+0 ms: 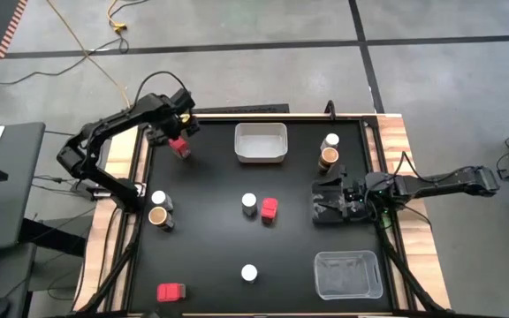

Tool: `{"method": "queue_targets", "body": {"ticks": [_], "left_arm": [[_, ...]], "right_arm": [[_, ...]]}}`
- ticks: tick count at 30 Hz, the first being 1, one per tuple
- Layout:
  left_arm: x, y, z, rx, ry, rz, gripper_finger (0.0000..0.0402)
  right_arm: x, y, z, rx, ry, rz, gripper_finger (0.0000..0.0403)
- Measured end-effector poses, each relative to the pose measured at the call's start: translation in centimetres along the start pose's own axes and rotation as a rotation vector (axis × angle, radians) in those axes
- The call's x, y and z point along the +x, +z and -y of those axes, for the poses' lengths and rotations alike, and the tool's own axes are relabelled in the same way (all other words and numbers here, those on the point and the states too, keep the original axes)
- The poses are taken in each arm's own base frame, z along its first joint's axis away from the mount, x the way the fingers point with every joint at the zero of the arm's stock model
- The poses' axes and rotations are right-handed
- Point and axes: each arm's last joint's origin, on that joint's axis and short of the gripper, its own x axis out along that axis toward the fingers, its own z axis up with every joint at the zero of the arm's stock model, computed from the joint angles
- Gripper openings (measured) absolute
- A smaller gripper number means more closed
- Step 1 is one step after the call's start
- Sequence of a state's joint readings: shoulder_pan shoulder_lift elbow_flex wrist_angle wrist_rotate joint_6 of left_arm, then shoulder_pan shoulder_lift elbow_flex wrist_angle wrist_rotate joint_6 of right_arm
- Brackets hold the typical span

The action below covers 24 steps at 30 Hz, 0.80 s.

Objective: Sort spices by type
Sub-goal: Put the top left red seasoning can into the gray bin

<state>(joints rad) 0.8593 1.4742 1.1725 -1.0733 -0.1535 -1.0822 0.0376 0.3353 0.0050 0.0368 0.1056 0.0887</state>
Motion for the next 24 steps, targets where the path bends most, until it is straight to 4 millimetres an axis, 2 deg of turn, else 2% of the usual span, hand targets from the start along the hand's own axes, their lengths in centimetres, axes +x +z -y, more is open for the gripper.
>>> {"method": "queue_targets", "body": {"ticks": [8,12,19,24], "left_arm": [[-0.1,-0.4,-0.1,-0.112,0.025,-0.010,0.0343],[-0.1,-0.3,-0.2,-0.150,0.051,0.040,0.0343],[0.0,0.0,0.2,-0.221,0.010,0.077,0.0343],[0.9,-0.6,0.9,-0.262,0.056,0.094,0.0343]], "right_arm": [[0.0,0.0,0.0,-0.003,0.000,0.000,0.0368],[0.0,0.0,0.0,-0.003,0.000,0.000,0.0368],[0.0,0.0,0.0,-0.003,0.000,0.000,0.0368],[0.0,0.0,0.0,-0.002,0.000,0.000,0.0368]]}}
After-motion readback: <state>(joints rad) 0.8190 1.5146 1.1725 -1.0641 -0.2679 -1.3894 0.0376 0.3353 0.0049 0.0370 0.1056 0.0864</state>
